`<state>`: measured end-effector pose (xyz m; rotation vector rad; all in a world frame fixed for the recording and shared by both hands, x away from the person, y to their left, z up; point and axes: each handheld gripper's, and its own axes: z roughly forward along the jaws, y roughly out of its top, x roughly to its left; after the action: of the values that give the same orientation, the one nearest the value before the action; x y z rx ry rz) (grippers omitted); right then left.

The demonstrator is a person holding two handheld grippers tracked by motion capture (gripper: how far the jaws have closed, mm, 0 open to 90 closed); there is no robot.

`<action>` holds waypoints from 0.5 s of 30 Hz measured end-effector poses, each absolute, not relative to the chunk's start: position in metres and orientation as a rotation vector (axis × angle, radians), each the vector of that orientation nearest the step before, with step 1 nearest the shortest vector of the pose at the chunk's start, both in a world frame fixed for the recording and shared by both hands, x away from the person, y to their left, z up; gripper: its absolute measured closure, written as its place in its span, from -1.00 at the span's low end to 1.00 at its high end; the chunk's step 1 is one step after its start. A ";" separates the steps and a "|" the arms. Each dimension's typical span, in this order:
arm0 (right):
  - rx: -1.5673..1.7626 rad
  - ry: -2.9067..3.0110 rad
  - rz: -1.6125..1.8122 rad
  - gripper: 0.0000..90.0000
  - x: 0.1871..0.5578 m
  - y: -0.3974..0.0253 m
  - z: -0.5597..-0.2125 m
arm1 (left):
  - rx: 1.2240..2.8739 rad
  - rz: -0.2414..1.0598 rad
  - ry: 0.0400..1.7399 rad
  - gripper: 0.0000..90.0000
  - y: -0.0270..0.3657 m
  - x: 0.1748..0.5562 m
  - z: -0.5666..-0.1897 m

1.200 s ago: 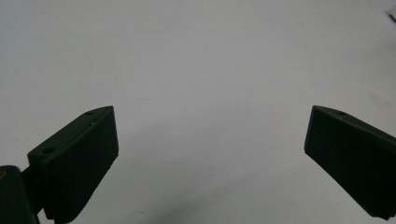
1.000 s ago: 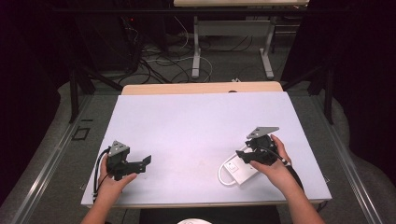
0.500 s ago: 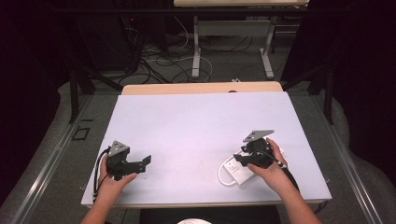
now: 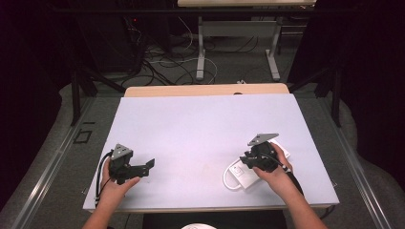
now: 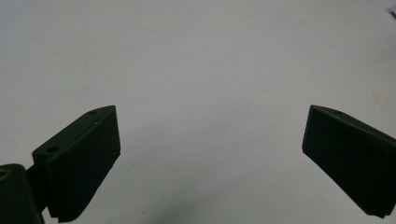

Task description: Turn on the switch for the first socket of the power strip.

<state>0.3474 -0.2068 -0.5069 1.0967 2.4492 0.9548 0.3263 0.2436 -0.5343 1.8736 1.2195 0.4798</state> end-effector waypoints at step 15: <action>1.203 2.407 0.902 0.79 0.349 -0.207 -0.515 | 1.880 0.470 1.225 -0.90 0.243 0.327 -0.535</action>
<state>0.3489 -0.2070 -0.5151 1.2031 2.4075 0.9020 0.3266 0.2433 -0.5349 1.8802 1.2251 0.4703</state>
